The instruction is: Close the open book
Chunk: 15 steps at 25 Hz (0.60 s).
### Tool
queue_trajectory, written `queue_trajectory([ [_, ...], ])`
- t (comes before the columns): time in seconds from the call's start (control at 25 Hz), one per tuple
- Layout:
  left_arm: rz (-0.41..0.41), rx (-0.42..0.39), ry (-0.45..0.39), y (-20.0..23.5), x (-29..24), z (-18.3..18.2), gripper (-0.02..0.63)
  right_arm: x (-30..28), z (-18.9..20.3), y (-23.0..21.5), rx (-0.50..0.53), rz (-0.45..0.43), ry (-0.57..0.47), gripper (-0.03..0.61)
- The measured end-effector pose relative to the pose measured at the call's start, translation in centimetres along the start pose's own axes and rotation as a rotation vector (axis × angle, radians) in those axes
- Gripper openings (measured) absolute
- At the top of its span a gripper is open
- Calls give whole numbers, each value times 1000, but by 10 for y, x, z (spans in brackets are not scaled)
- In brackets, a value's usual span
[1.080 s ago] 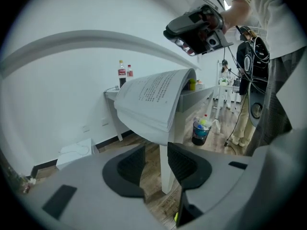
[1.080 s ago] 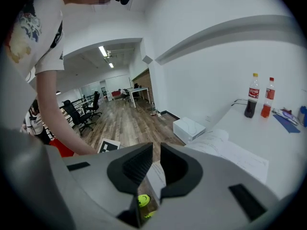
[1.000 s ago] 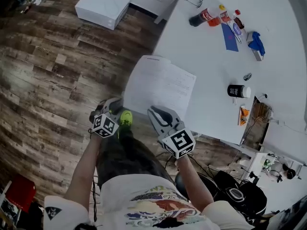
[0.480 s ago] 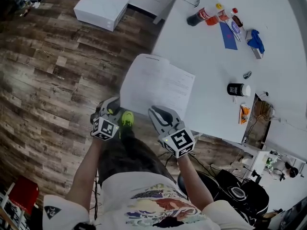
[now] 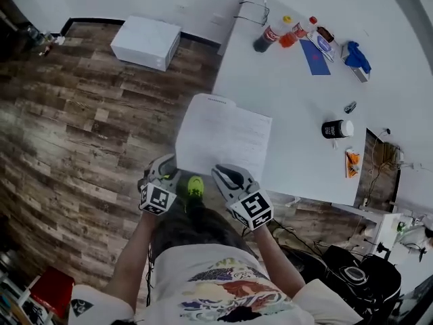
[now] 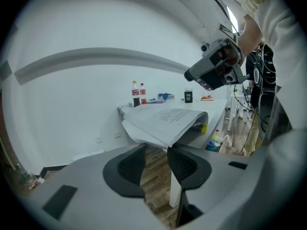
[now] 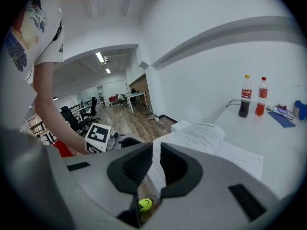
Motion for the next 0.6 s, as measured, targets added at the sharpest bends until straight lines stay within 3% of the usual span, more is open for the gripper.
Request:
queue_trajectory([
  [0.6, 44, -60, 15, -33, -9, -80, 121, 57, -10, -26, -48, 52, -131, 34],
])
Point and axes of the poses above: the fingertips, and each gripper's own axes: x backward along the fingers, y to its left, z out of its underside, the point moved 4 cm from there along x, backward along the fingers, and after that the axes turned 9 degrees about -y, right-handed, at the moved point
